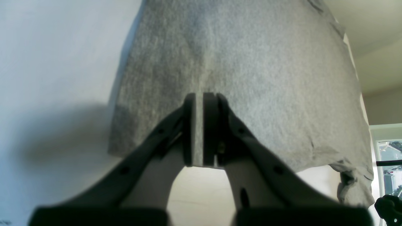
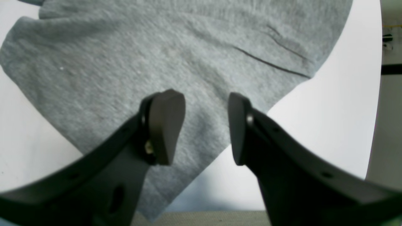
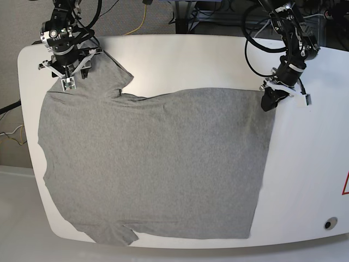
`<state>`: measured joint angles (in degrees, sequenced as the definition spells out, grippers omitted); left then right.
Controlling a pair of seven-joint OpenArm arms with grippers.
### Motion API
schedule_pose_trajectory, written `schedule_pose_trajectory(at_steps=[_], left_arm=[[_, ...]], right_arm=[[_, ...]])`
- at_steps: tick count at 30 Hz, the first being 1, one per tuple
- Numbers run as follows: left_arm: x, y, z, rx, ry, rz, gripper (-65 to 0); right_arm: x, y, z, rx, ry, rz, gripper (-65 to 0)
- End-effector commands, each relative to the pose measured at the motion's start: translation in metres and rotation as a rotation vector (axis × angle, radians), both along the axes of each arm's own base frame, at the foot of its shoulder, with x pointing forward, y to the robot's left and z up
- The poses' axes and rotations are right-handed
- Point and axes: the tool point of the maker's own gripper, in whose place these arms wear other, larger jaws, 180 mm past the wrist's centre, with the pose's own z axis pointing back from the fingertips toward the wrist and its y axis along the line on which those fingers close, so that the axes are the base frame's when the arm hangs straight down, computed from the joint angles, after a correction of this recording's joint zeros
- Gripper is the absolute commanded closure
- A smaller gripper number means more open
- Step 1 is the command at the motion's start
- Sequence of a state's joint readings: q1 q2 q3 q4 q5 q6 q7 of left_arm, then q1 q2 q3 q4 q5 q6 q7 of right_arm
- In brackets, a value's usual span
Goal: Fold the T-shirt properly
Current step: 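Raise the left gripper off the shirt edge and move it toward the collar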
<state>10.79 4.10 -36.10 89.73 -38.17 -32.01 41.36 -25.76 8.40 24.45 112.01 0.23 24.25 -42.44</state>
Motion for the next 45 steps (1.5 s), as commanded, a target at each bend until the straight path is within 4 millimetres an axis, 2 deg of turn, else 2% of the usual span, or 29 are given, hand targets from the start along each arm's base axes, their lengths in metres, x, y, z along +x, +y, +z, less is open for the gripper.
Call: schedule_pose_trajectory(at_steps=[1, 6, 12, 15, 18, 22, 24, 25, 29, 32, 41, 45], left_arm=[[0.006, 0.003, 0.013, 0.008, -0.048, 0.002, -2.7], [0.006, 0.003, 0.013, 0.008, -0.048, 0.002, -2.7], [0.006, 0.004, 0.014, 0.009, -0.050, 0.003, -3.0], [0.003, 0.013, 0.013, 0.010, -0.040, 0.038, -4.3], [-0.001, 0.031, 0.009, 0.004, -0.010, 0.118, -16.1], [-0.008, 0.058, 0.012, 0.007, 0.009, 0.224, -38.4], [-0.013, 0.064, 0.015, 0.017, 0.008, 0.247, -45.8], [-0.014, 0.064, 0.017, 0.022, 0.004, 0.245, -47.4], [-0.015, 0.062, 0.025, 0.011, -0.027, 0.236, -45.8], [-0.014, 0.052, 0.027, -0.061, -0.070, 0.202, -43.9], [-0.030, 0.042, -0.024, -0.306, 0.044, 0.201, -43.2], [-0.035, 0.041, -0.033, -0.337, 0.065, 0.215, -43.2]], right_arm=[[0.006, -0.005, 0.010, -0.018, -0.037, 0.002, -26.5], [0.005, -0.015, 0.013, -0.030, -0.045, -0.023, -26.5], [0.007, -0.016, 0.015, -0.031, -0.050, -0.026, -26.5], [0.007, -0.016, 0.015, -0.031, -0.050, -0.026, -26.5], [0.007, -0.016, 0.015, -0.031, -0.050, -0.026, -26.5], [0.007, -0.016, 0.015, -0.031, -0.052, -0.026, -26.5], [0.007, -0.016, 0.015, -0.031, -0.052, -0.026, -26.5], [0.007, -0.016, 0.014, -0.031, -0.051, -0.026, -26.5], [0.008, -0.015, 0.015, -0.030, -0.052, -0.025, -26.5], [0.008, -0.016, 0.015, -0.031, -0.052, -0.024, -26.5], [0.008, -0.016, 0.015, -0.031, -0.052, -0.024, -26.5], [0.007, -0.018, 0.015, -0.040, -0.048, -0.021, -26.5]])
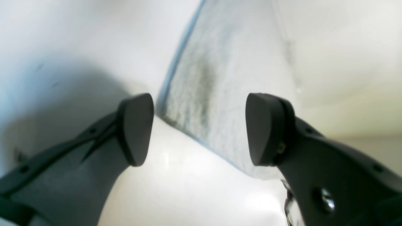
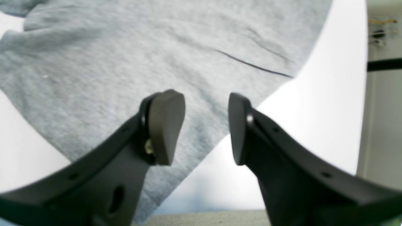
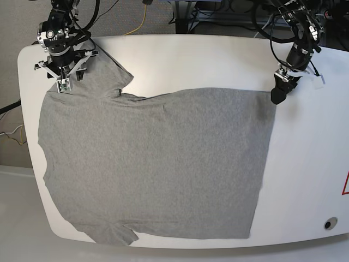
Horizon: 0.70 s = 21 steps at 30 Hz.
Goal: Fold the T-shirt properly
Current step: 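Raise the left gripper off the shirt edge and move it toward the collar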
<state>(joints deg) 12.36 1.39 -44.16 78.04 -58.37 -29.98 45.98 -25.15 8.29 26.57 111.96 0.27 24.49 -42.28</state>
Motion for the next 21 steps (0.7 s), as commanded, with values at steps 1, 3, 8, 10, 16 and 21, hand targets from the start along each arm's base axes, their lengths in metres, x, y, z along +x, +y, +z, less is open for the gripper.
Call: schedule_pose_trajectory(at_steps=[1, 3, 8, 10, 16, 21], left_arm=[[-0.0046, 0.0010, -0.0076, -0.008, 0.036, 0.010, -43.2], [-0.0072, 0.0076, -0.0072, -0.005, 0.036, 0.030, -43.2], [-0.0086, 0.0095, -0.0076, -0.007, 0.038, 0.037, -43.2], [-0.0080, 0.0095, -0.0072, -0.007, 0.037, 0.037, -43.2], [-0.0071, 0.0083, -0.0071, -0.008, 0.036, 0.033, -43.2], [-0.0053, 0.0010, -0.0079, -0.026, 0.032, 0.035, -43.2]], right_arm=[[0.0056, -0.0086, 0.0111, -0.035, -0.030, 0.012, -26.5], [0.0056, -0.0105, 0.0118, -0.041, -0.029, 0.015, -26.5], [0.0058, -0.0112, 0.0123, -0.044, -0.029, 0.017, -26.5], [0.0058, -0.0112, 0.0123, -0.044, -0.029, 0.017, -26.5], [0.0062, -0.0108, 0.0124, -0.043, -0.030, 0.016, -26.5], [0.0061, -0.0105, 0.0122, -0.041, -0.030, 0.015, -26.5]])
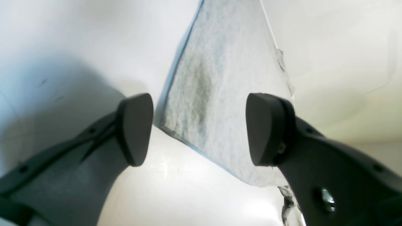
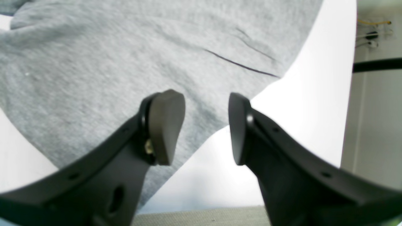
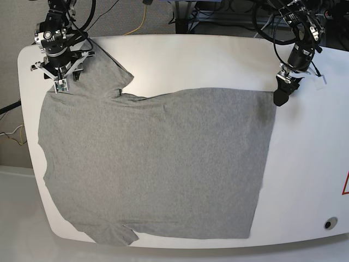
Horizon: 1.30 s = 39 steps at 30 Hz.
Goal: Fold the T-shirt properly
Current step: 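Raise the left gripper off the shirt edge and move it toward the collar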
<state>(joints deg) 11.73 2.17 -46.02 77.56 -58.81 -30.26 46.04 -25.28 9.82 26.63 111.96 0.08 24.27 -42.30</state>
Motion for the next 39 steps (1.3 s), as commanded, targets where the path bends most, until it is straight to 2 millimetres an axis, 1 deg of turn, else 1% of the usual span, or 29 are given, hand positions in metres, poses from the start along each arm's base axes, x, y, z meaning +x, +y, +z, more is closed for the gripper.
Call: schedule_pose_trajectory(at_steps=[1, 6, 14, 19, 24, 29, 34, 39], left_arm=[[-0.005, -0.004, -0.009, -0.013, 0.047, 0.000, -43.2], [0.007, -0.001, -0.005, -0.035, 0.046, 0.029, -43.2], [0.022, -0.001, 0.002, -0.039, 0.019, 0.032, -43.2], [0.026, -0.002, -0.001, -0.073, 0.051, 0.055, -43.2], [0.024, 0.000, -0.009, -0.120, 0.115, 0.100, -43.2], [0.024, 0.007, -0.003, -0.117, 0.134, 0.138, -43.2], [0.020, 0.014, 0.003, -0.110, 0.155, 0.173, -43.2], [0.020, 0.023, 0.014, -0.045, 0.166, 0.191, -43.2]], right_arm=[[0.005, -0.002, 0.009, -0.012, -0.033, 0.008, -26.5], [0.005, -0.002, 0.009, -0.012, -0.033, 0.008, -26.5], [0.004, -0.002, 0.008, -0.012, -0.030, 0.008, -26.5], [0.004, -0.002, 0.008, -0.012, -0.030, 0.008, -26.5], [0.004, -0.002, 0.008, -0.010, -0.030, 0.007, -26.5], [0.004, -0.002, 0.008, -0.010, -0.030, 0.007, -26.5], [0.004, -0.002, 0.008, -0.010, -0.030, 0.007, -26.5], [0.005, -0.002, 0.009, -0.010, -0.033, 0.007, -26.5]])
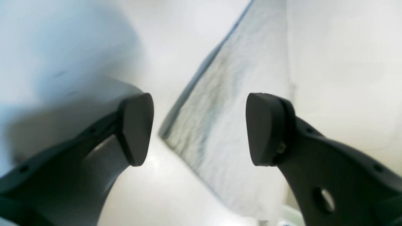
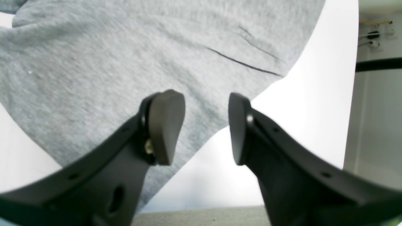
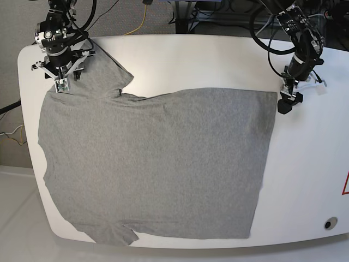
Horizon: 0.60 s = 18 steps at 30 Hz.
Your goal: Fold the T-shirt properly
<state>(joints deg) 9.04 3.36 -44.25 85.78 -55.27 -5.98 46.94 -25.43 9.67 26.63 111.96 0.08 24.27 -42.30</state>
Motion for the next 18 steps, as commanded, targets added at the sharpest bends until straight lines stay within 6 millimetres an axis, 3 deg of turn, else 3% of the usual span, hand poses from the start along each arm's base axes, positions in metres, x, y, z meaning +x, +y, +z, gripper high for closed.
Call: schedule_pose_trajectory(at_steps=[1, 10, 18], left_arm=[[0.003, 0.010, 0.012, 0.056, -0.005, 0.008, -43.2], [-0.001, 0.020, 0.014, 0.110, 0.047, 0.031, -43.3], [0.007, 0.008, 0.009, 0.168, 0.088, -0.046, -43.5]], right_arm=[[0.007, -0.002, 0.010, -0.013, -0.037, 0.008, -26.5], [0.008, -0.002, 0.010, -0.013, -0.039, 0.008, -26.5], [0.008, -0.002, 0.010, -0.013, -0.039, 0.008, -26.5]])
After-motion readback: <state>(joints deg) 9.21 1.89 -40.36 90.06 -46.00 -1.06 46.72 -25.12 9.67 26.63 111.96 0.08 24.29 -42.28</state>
